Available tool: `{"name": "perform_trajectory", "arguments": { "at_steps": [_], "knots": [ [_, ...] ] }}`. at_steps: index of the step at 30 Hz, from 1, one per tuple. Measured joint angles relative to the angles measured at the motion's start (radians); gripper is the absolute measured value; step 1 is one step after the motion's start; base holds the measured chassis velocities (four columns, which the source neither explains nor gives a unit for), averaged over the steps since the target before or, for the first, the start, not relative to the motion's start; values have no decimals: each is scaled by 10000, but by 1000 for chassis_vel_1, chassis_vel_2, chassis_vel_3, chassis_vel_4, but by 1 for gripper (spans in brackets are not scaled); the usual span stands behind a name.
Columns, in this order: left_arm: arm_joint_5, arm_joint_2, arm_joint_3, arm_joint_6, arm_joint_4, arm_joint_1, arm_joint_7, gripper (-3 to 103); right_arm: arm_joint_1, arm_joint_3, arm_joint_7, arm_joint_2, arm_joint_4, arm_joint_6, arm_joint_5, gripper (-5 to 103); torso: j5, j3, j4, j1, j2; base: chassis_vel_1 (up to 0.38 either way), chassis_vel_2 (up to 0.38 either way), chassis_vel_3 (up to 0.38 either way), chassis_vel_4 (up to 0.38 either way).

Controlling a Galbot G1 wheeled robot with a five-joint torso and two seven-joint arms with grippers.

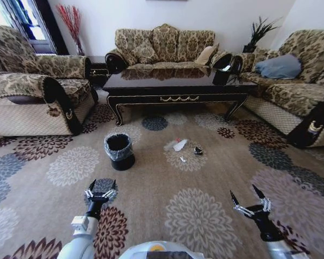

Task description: Move to the front of the table and pick up the trash from the floor, then place it into the trash bin.

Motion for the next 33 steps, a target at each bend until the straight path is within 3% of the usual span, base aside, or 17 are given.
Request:
{"name": "perform_trajectory", "arguments": {
  "at_steps": [33],
  "knots": [
    [-38, 176, -78, 67, -148, -61, -112, 100, 139, -18, 3, -71, -321, 35, -31, 100, 1, 0, -3, 0, 3, -200, 198, 194, -196]
  ]
}}
